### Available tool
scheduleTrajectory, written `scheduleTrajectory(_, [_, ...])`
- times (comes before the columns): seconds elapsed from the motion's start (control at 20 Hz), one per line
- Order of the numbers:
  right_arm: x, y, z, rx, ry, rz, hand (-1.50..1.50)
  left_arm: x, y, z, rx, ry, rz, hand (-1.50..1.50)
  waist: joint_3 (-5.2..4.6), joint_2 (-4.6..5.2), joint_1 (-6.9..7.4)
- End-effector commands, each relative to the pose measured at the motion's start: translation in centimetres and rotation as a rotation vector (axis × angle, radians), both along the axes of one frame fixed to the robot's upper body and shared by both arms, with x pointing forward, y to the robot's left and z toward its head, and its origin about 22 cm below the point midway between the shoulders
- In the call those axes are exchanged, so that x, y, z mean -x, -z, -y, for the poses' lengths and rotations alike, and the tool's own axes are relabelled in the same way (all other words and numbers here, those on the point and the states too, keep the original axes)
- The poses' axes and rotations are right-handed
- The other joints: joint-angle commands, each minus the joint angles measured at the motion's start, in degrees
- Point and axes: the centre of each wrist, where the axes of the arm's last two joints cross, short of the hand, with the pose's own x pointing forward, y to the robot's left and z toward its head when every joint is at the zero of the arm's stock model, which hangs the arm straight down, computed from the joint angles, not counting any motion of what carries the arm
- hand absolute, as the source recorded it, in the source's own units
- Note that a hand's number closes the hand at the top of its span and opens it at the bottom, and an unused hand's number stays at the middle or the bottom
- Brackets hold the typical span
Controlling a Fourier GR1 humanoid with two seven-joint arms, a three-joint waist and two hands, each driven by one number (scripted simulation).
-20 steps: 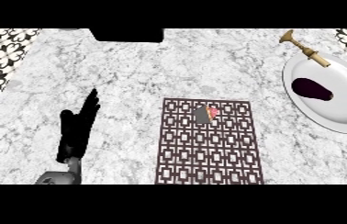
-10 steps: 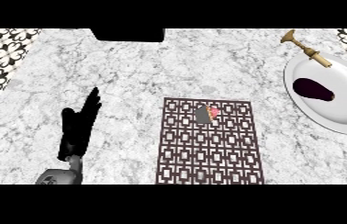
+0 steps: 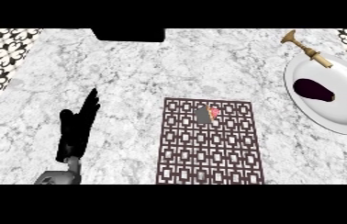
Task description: Pick the eggplant from the placemat and place it in the plate
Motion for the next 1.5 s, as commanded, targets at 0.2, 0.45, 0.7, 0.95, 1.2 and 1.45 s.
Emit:
scheduleTrajectory(0.2, [0.8, 0.5, 0.4, -0.007, -0.018, 0.029, -1.5, 0.7, 0.7, 2.0, 0.004, 0.021, 0.014, 0.0, 0.06, 0.17, 0.3])
scheduleTrajectory(0.45, [2.2, 0.5, 1.6, 0.042, 0.019, 0.018, -1.5, 0.2, 0.8, -0.2, -0.005, 0.003, 0.012, 0.0, 0.12, 0.39, 0.56])
scheduleTrajectory(0.7, [2.9, -0.3, 2.6, 0.054, 0.029, -0.013, -1.5, -0.3, -0.6, 1.5, 0.007, 0.008, 0.022, 0.0, 0.11, 0.09, 0.2])
scheduleTrajectory(0.95, [3.8, 2.2, 1.8, 0.061, 0.067, 0.008, -1.5, -0.6, -0.5, 0.5, 0.0, 0.004, 0.022, 0.0, 0.2, 0.34, 0.42])
scheduleTrajectory(1.2, [4.5, 0.3, 3.4, 0.066, 0.114, 0.026, -1.5, -0.4, 0.0, 0.9, 0.005, 0.015, 0.022, 0.0, 0.28, 0.51, 0.72])
scheduleTrajectory(1.45, [4.9, -1.3, 4.5, 0.054, 0.132, 0.029, -1.5, -0.4, -0.2, 0.0, 0.015, 0.008, 0.005, 0.0, 0.29, 0.54, 1.08])
